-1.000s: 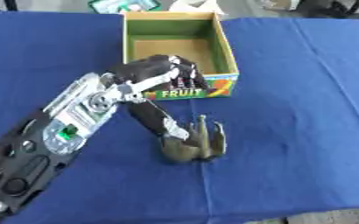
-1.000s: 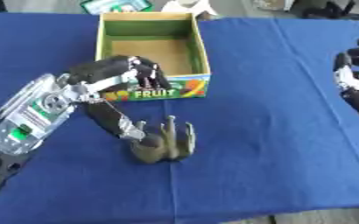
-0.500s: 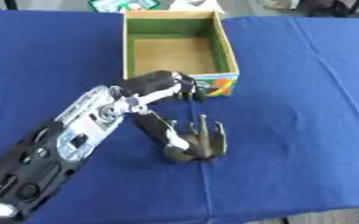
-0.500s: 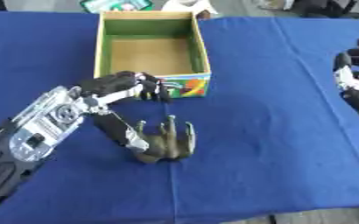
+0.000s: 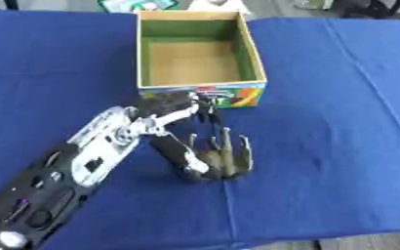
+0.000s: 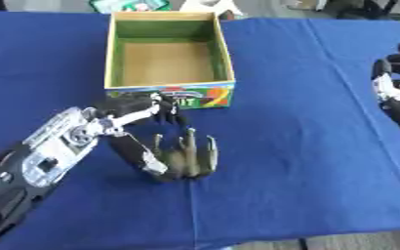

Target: Pick up objects on the table and place them in the box.

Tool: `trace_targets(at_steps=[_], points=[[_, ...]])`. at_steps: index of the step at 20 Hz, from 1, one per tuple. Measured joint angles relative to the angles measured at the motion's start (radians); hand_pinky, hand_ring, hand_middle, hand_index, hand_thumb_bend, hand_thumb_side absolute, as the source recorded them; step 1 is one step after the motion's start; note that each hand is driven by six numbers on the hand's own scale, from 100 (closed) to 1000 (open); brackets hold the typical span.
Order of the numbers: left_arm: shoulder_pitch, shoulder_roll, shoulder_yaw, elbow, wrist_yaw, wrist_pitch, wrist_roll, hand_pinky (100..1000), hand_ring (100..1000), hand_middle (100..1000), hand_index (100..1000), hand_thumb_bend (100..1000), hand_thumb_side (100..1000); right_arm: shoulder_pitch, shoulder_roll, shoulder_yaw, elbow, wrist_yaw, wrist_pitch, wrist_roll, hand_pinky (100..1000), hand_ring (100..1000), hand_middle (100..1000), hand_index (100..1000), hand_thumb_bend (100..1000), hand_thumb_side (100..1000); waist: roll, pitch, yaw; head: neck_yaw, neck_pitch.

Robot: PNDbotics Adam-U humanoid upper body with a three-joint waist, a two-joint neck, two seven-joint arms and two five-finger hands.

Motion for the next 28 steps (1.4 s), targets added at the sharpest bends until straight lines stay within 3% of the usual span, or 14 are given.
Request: trace_targets(at_steps=[10,28], points=[[0.01,-0.024,0.0,0.044,-0.015,-0.002,0.007,612,676,666,774,776,558,0.0,0.0,0.001,0.0,0.0,0.001,0.001,568,691,651,783,259,263,0.001,0.0,0.0,0.0,0.0],[0.013,-0.027,-0.009,0.024,-0.065,-0.015,0.001,608,642,621,757,753,414,0.0,0.0,0.001,0.0,0.0,0.0,0.003,568,690,650,781,246,264,0.008,-0.001,0.006,-0.002,0.0]])
